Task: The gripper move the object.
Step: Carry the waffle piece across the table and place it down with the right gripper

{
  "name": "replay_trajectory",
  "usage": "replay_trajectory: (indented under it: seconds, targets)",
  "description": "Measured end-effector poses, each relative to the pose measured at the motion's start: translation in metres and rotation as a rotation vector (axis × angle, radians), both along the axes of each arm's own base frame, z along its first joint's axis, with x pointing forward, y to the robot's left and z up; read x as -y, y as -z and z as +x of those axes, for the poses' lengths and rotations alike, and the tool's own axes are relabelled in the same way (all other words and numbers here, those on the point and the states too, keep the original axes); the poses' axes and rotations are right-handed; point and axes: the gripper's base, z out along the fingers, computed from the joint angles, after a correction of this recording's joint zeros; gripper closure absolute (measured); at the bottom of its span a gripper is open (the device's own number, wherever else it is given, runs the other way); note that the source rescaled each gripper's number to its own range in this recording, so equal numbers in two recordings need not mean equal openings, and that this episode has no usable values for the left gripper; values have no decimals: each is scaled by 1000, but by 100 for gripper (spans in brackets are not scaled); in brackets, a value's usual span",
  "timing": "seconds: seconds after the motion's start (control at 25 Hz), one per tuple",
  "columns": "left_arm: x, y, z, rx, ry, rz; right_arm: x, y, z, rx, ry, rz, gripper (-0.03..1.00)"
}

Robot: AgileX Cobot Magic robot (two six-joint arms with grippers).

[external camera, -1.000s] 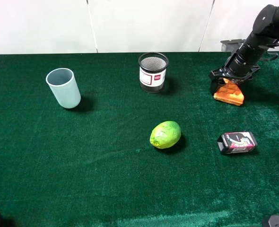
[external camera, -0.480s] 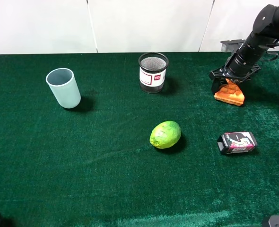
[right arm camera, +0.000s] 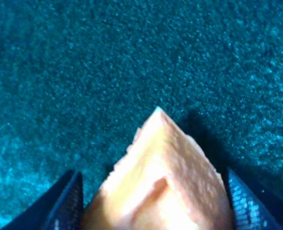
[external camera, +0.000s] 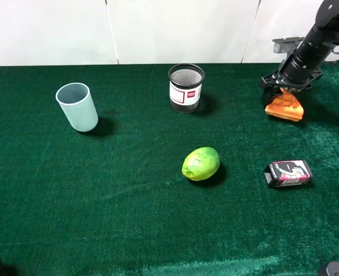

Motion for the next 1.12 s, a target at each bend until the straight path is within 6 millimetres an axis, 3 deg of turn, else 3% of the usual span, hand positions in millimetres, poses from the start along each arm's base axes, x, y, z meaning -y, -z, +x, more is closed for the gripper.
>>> replay_trajectory:
  seconds: [0.44,0.84,1.12]
  targets:
    - [0,0,0,0,0,0,-31,-12,-5,11,-92,-15,97]
    - [0,0,0,0,0,0,-89,-18,-22,-27,-232,-15,97]
    - [0,0,0,0,0,0,-127,-41,-42,-21,-326,-15,97]
